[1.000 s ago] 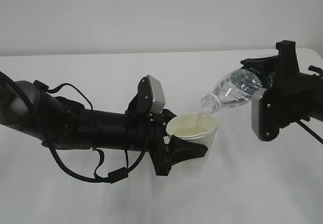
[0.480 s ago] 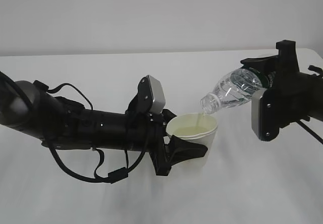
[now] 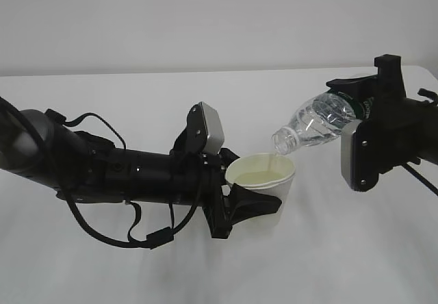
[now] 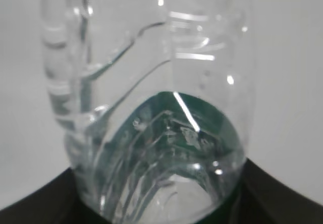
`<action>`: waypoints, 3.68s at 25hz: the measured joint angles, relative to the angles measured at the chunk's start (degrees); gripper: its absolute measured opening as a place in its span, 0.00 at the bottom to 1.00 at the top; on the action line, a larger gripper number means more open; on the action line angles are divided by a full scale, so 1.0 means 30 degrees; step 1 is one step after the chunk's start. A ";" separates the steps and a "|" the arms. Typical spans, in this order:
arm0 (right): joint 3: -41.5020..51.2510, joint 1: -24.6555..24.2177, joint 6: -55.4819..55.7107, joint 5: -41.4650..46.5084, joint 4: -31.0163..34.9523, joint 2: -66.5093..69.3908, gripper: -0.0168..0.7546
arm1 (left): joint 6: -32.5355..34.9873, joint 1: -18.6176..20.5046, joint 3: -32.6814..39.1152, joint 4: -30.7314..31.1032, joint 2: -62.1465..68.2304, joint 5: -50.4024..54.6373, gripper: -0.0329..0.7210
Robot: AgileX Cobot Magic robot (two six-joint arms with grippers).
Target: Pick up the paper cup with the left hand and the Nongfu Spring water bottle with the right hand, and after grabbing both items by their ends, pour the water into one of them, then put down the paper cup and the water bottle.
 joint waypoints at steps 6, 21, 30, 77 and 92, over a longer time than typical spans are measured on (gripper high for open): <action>0.0000 0.0000 -0.0037 0.0000 0.0000 0.0000 0.60 | 0.0000 0.0000 0.0000 0.0000 0.0000 0.0000 0.59; 0.0000 0.0000 -0.0076 0.0000 0.0000 0.0000 0.60 | 0.0000 0.0000 0.0000 0.0000 0.0000 0.0034 0.58; 0.0000 0.0000 -0.0076 0.0000 0.0000 0.0000 0.60 | 0.0000 0.0000 0.0000 0.0000 0.0000 0.0070 0.58; 0.0000 0.0000 0.5329 -0.0966 0.1775 0.0000 0.60 | 0.0829 0.0000 0.0000 -0.0670 0.0076 -0.0447 0.58; 0.1503 0.0000 1.2949 -0.6874 0.3019 0.0204 0.60 | 0.1670 0.0000 0.0000 -0.1288 0.0090 -0.0447 0.58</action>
